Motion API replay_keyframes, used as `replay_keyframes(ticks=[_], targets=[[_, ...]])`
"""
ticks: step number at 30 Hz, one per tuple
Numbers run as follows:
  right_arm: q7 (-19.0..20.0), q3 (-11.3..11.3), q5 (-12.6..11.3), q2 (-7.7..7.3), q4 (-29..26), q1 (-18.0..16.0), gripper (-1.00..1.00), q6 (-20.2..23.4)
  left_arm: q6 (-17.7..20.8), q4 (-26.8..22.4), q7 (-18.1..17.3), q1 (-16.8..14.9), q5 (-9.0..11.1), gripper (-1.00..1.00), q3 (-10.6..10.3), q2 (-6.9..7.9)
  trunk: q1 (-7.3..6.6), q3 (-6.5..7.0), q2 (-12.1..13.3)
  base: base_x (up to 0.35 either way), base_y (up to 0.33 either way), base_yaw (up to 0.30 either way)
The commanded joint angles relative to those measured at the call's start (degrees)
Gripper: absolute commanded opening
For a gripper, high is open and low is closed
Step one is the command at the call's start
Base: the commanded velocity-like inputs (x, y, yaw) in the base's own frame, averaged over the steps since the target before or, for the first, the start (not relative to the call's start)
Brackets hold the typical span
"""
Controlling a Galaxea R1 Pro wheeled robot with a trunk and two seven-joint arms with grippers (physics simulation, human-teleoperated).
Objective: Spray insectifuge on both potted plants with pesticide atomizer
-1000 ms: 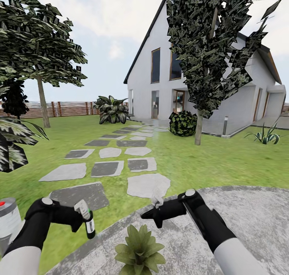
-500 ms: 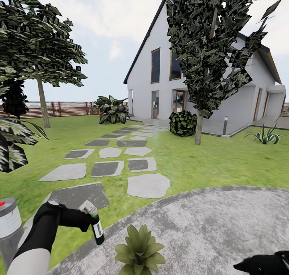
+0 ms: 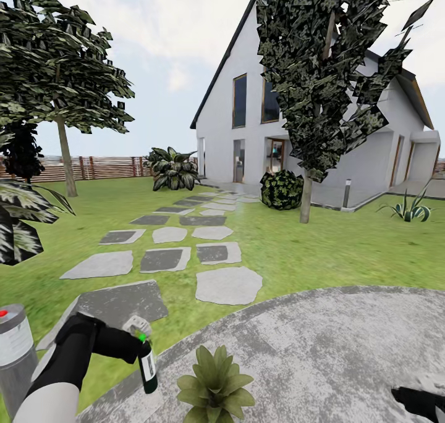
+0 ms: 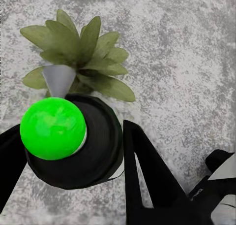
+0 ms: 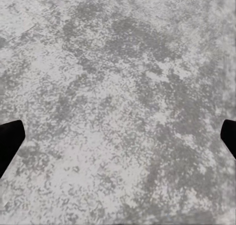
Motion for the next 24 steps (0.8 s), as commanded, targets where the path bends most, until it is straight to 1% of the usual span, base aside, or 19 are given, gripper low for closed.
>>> replay_keyframes(ticks=[1, 2, 3, 4, 5, 7, 10, 13, 19, 24], targets=[[-1.86, -0.21, -0.54, 1.04, -0.03, -0.04, 1.0, 0.17, 1.43, 0.11, -0.44, -0.07, -1.5, -1.0, 0.1, -0.04, -0.01, -0.07, -0.04, 0.0, 0.0, 0.0], [-3.42, -0.2, -0.46, 1.86, -0.03, -0.04, 1.0, 0.16, 2.55, 0.24, -0.35, -0.07, -2.57, -1.0, 0.13, -0.06, -0.01, -0.07, -0.04, 0.0, 0.0, 0.0], [-4.19, -0.13, -0.4, 2.32, 0.0, -0.04, 1.0, 0.11, 3.13, 0.3, -0.3, -0.08, -3.12, -1.0, 0.18, -0.02, -0.01, -0.07, -0.04, 0.0, 0.0, 0.0], [-4.4, -0.1, -0.31, 2.55, -0.01, -0.04, 1.0, 0.07, 3.42, 0.34, -0.27, -0.08, -3.44, -1.0, 0.17, -0.02, -0.01, -0.07, -0.04, 0.0, 0.0, 0.0], [-3.73, -0.08, -0.15, 2.67, -0.02, -0.04, 1.0, 0.02, 3.57, 0.4, -0.26, -0.06, -3.67, -1.0, 0.13, -0.03, -0.01, -0.07, -0.04, 0.0, 0.0, 0.0], [0.58, 0.03, 0.1, 2.77, -0.03, -0.04, 1.0, 0.0, 3.69, 0.5, -0.29, -0.04, -3.88, -1.0, -0.09, -0.1, -0.01, -0.07, -0.04, 0.0, 0.0, 0.0], [5.82, 0.03, 0.11, 2.79, -0.03, -0.04, 1.0, 0.04, 3.72, 0.54, -0.32, -0.06, -3.94, -1.0, -0.16, -0.15, -0.01, -0.07, -0.04, 0.0, 0.0, 0.0], [7.54, 0.03, 0.1, 2.8, -0.02, -0.04, 1.0, 0.05, 3.61, 0.55, -0.31, -0.07, -3.96, -1.0, -0.18, -0.1, -0.01, -0.07, -0.04, 0.0, 0.0, 0.0], [7.74, 0.03, 0.02, 2.79, -0.06, -0.04, 1.0, 0.09, 3.57, 0.55, -0.41, -0.08, -4.17, -1.0, -0.26, 0.01, -0.01, 0.04, -0.04, 0.0, 0.0, -0.002], [7.66, -0.19, -0.59, 2.73, -0.2, -0.04, 1.0, 0.5, 3.6, 0.55, -0.54, -0.08, -4.15, -1.0, -0.62, 0.02, -0.01, 0.1, -0.04, 0.0, 0.0, -0.013]])
